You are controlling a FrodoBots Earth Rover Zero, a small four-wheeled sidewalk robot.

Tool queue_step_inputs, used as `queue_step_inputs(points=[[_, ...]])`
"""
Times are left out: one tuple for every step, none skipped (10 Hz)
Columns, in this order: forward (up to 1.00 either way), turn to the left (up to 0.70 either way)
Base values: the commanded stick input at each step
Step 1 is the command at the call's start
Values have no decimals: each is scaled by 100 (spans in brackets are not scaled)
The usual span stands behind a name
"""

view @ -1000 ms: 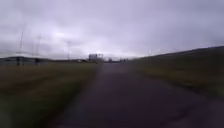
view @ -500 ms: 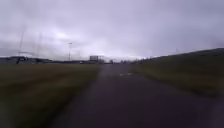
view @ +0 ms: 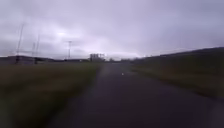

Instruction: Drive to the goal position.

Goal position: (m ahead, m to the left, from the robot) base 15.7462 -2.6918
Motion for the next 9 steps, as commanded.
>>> queue_step_inputs(points=[[100,0],[100,0],[100,0],[100,0],[100,0],[100,0],[100,0],[100,0],[100,0]])
